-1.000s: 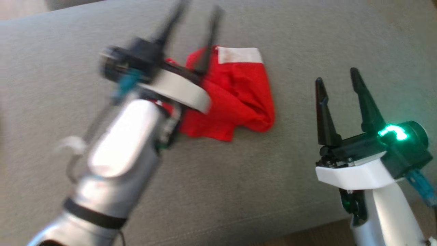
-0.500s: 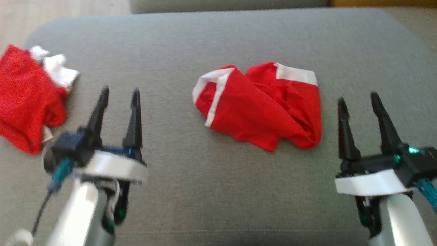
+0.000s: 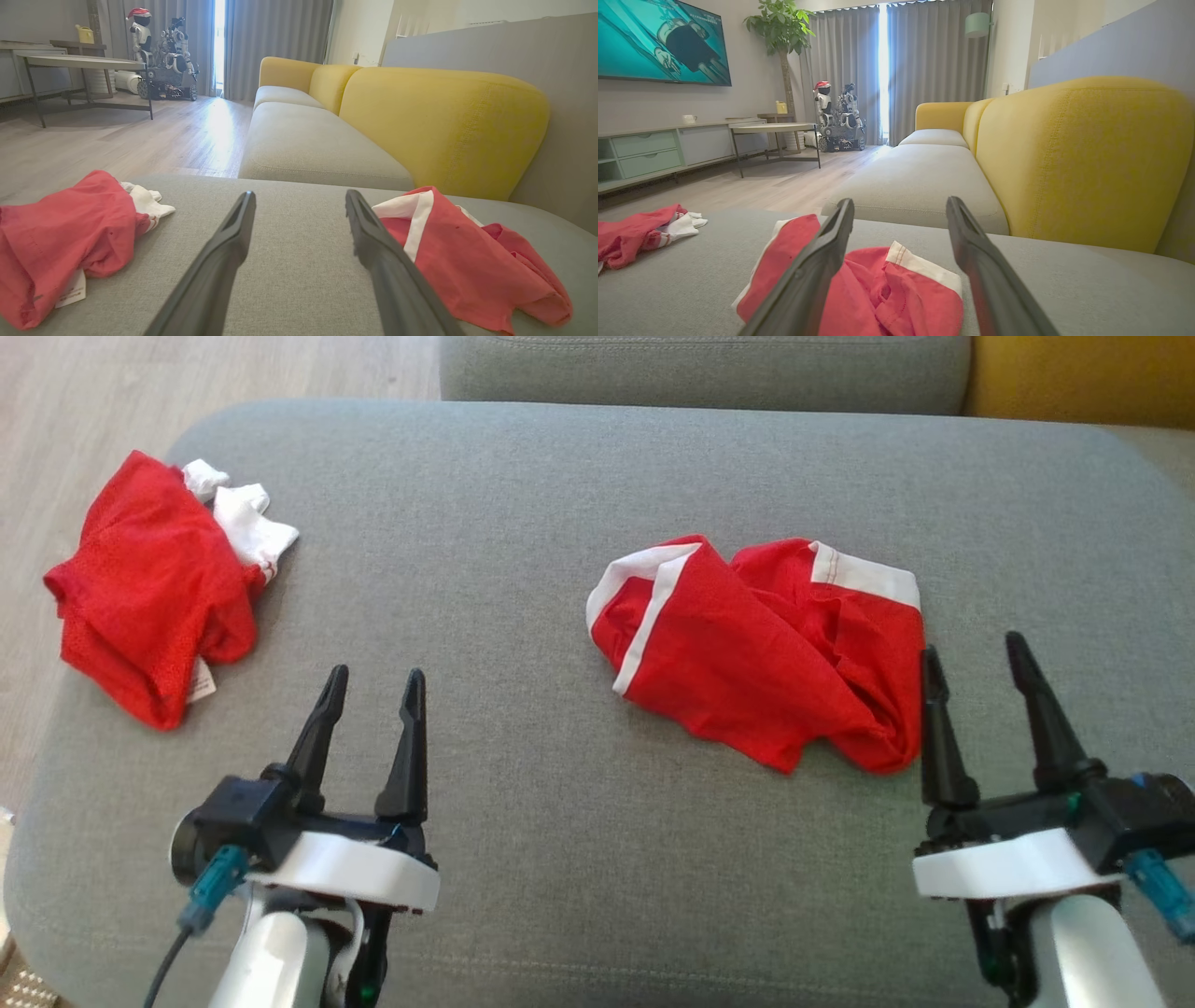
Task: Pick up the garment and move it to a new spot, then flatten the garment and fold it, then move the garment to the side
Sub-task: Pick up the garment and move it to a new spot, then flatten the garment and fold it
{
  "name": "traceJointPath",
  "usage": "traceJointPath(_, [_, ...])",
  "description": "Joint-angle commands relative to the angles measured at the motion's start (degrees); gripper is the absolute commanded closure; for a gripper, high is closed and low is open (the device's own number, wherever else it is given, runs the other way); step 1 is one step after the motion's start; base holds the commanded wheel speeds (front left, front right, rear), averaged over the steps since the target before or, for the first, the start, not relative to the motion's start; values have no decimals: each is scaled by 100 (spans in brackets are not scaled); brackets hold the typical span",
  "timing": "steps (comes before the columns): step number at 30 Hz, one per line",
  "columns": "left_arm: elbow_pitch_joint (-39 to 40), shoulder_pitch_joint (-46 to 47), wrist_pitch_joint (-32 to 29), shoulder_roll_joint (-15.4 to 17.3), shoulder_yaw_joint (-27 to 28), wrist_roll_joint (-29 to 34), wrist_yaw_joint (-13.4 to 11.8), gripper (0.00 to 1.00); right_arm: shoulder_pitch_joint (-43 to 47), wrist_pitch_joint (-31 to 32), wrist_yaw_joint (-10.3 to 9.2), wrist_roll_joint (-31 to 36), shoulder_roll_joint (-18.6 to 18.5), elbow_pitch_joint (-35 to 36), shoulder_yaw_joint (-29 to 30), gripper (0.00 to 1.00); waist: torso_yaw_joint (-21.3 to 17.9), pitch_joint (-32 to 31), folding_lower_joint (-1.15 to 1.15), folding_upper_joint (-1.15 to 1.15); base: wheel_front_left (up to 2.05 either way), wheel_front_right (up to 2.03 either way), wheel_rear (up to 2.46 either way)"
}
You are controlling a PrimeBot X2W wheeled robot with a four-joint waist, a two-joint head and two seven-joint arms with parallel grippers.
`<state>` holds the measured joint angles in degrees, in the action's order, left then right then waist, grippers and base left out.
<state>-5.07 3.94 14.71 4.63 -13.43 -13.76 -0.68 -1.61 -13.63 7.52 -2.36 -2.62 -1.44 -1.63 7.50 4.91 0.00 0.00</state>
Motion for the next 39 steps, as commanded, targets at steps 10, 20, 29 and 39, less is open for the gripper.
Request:
traceJointPath(10, [43,270,29,-137,459,212,178,0,-328,216,-3,115,-26,120,-1011,0,232,35,0,0,0,0,0])
traceJointPath(20, [-6,353,29,-172,469,134,198,0,-666,570,-3,173,-26,-480,-1622,0,558,285,0,0,0,0,0])
traceJointPath(29, [-22,504,29,-174,254,-74,134,0,-1323,892,-3,84,-26,-1393,-1962,0,909,547,0,0,0,0,0])
traceJointPath(39, [7,580,29,-175,-36,-356,40,0,-1787,940,-3,256,-26,-2182,-1489,0,1296,721,0,0,0,0,0])
